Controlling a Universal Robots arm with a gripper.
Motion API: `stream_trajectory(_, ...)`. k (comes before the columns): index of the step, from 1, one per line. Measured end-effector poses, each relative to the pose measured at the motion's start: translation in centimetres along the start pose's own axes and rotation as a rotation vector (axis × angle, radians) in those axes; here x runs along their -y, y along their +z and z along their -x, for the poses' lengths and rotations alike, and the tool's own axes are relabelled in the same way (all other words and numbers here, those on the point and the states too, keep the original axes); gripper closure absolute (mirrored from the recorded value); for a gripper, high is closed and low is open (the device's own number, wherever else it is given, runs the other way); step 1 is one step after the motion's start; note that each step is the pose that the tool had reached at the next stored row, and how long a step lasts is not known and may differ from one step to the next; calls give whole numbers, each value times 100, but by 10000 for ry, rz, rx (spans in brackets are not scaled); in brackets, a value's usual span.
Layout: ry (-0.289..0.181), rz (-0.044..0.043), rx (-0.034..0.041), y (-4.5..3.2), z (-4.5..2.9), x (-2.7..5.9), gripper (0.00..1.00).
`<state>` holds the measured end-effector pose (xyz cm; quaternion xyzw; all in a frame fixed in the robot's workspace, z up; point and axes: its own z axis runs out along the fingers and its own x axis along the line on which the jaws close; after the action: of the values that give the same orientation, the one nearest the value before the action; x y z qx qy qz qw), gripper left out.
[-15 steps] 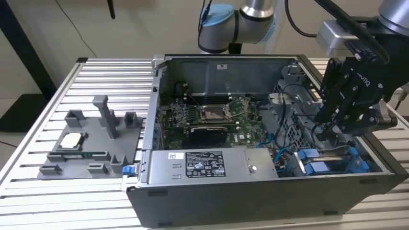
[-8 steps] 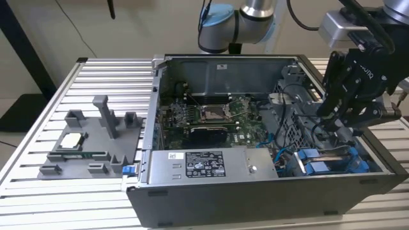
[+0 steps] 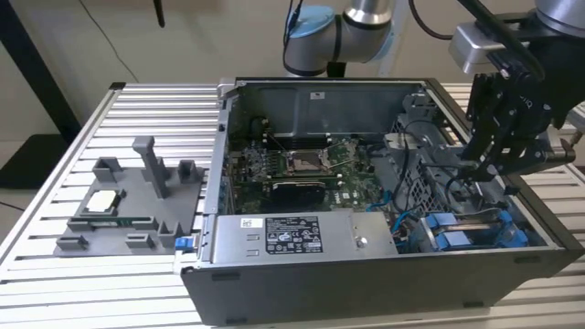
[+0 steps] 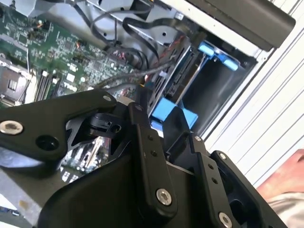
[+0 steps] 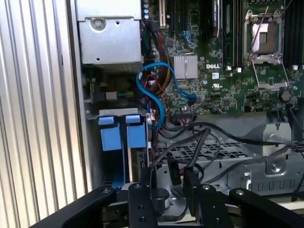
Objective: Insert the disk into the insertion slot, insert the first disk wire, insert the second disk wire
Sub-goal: 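Insert the disk into the insertion slot, then insert the first disk wire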
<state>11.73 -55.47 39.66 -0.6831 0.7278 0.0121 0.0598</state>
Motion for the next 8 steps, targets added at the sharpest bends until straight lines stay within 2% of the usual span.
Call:
stream_trajectory(1,-8,-14,-11,10,42,-4,59)
stream_trajectory(2,-15,-24,-78,19,77,-7,59)
stream_trajectory(3,-26,-33,-192,27,109,-9,59)
stream_trajectory(5,-69,-48,-456,33,126,-11,59)
stream_trajectory(7,-114,-56,-636,34,126,-12,59)
stream_trajectory(8,-131,-57,-681,35,126,-16,59)
